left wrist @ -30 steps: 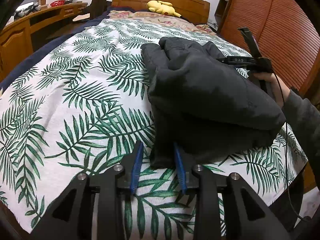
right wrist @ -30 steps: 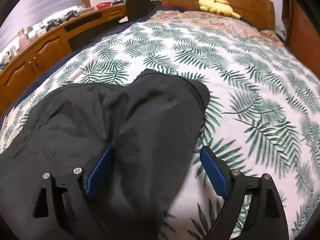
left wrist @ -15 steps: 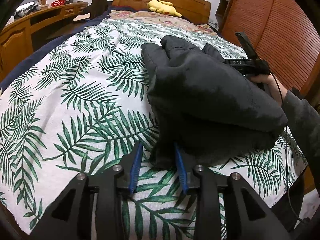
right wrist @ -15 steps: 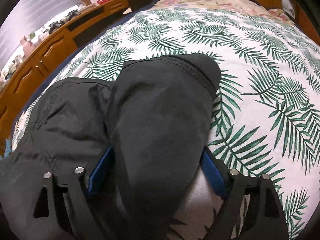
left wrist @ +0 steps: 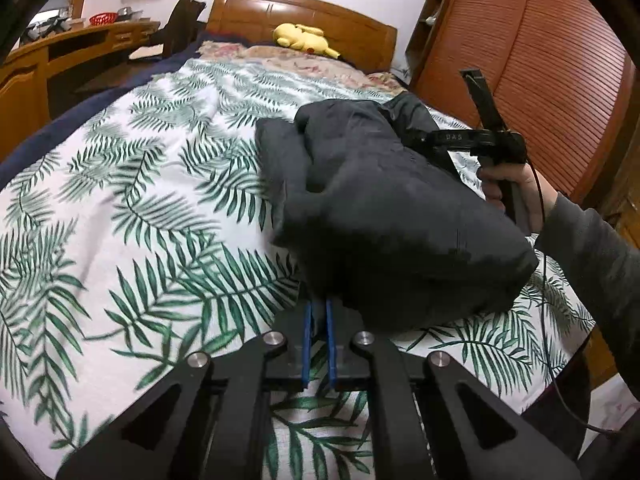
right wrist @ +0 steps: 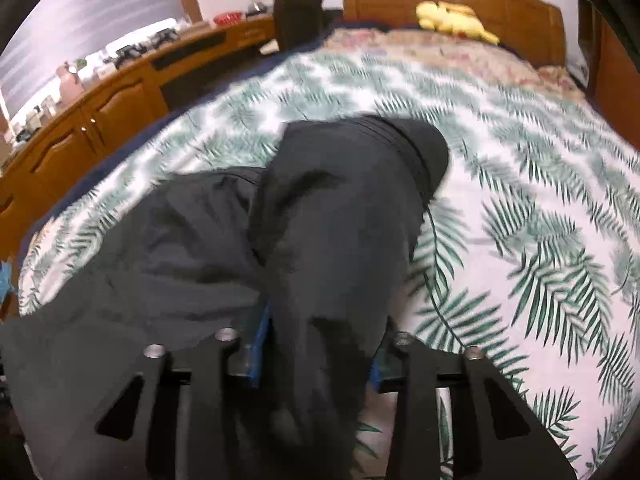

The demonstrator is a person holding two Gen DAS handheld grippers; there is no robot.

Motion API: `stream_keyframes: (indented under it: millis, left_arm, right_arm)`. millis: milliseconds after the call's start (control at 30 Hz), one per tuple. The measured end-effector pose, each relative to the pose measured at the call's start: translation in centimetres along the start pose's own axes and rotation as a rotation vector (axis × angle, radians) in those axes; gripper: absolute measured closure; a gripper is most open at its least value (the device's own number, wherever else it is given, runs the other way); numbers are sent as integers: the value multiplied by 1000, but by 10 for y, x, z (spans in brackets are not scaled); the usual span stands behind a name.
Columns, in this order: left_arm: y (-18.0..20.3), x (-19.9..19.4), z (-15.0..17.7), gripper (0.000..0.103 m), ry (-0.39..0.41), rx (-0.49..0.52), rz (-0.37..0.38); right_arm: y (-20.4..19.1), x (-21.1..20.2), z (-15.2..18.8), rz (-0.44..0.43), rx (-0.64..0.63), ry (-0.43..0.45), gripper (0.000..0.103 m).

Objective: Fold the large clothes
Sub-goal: 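Lift the jacket bundle with the right tool and carry it off the bed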

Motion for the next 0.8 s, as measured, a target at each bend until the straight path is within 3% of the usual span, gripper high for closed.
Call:
stream_keyframes:
  millis: [167,367,567,800]
  left_arm:
    - [-14,-20,-9,99,38,17,-50]
    - [-50,-56,-13,99,85,13,-131]
    - [-102,-100,-10,99,133,-14,-216]
    - [-170,-161,-3,99,172,-43,-384]
  right_arm:
    - [-34,-9,-12,34,-58,53,79]
    - [-86,-10,-32,9,-107,96,81]
    - [-164,7,-52,-27,-190,112,82]
    - [-269,37,-79,-107,-243,132,82]
Point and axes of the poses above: each gripper's, at about its wrist camera, not at the fingertips, and x roughly the way its jaws point, y to its right, z to its underside, the point moved 3 cm from there along x, roughly the way its jaws point, and after that the axes turned 3 degrees about z, right-handed, at the moved point
